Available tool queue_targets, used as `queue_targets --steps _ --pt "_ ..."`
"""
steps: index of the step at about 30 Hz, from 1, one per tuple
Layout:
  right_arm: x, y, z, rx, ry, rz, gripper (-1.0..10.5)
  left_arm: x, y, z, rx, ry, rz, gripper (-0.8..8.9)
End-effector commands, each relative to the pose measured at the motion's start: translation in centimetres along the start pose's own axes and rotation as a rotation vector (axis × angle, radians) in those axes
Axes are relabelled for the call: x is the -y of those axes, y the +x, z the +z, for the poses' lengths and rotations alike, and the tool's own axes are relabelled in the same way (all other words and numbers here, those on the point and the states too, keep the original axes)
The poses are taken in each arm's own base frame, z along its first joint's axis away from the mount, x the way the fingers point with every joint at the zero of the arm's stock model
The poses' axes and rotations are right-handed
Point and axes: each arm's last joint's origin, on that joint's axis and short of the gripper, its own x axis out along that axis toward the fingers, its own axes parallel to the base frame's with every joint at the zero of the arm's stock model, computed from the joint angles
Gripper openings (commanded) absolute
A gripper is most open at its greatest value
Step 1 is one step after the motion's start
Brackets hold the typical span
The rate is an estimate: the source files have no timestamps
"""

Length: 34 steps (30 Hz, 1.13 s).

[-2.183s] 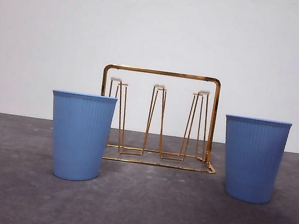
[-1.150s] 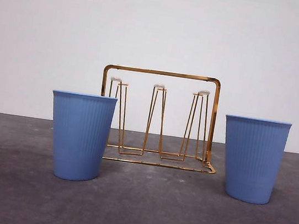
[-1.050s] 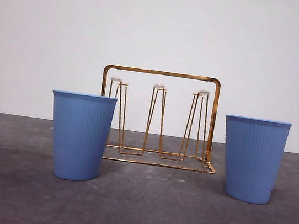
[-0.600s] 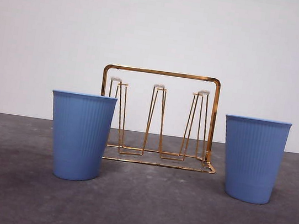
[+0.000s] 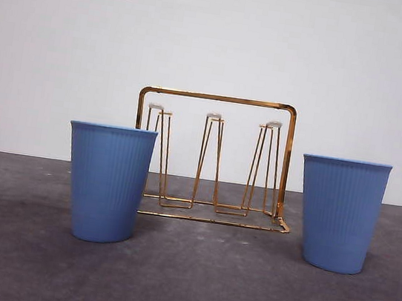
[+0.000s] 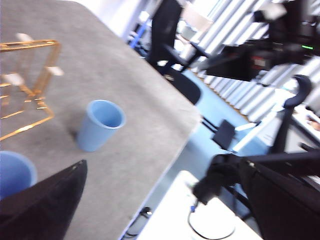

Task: Pick up cup 1,put cup 1 in the cup rack,pick up cup 2,put cup 2 in the cup rack

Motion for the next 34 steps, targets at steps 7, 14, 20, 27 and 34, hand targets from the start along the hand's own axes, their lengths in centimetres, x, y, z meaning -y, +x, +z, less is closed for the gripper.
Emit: queue_targets --steps 7,14,20,27,34 --pt "3.3 8.9 2.6 -0.277 0.079 -0.041 5.0 -0.4 1.7 1.5 -0.015 -0.013 -0.150 6.56" --pt "3.5 16.1 3.1 -0.432 0.027 -0.062 5.0 -0.8 3.3 2.2 -0.039 -0.017 -0.199 6.56" --pt "3.0 20.3 2.8 -0.502 -0.042 -0.139 5.0 -1.0 4.0 2.3 -0.059 -0.020 -0.214 6.56" --pt "3.6 23.9 2.1 -0.570 -0.044 -0.186 3.8 -1.1 4.2 2.5 -0.049 -0.009 -0.212 6.56" --pt "4.2 26.0 1.4 -0.624 -0.033 -0.188 1.8 -1.3 4.2 2.5 -0.038 -0.010 -0.174 6.56"
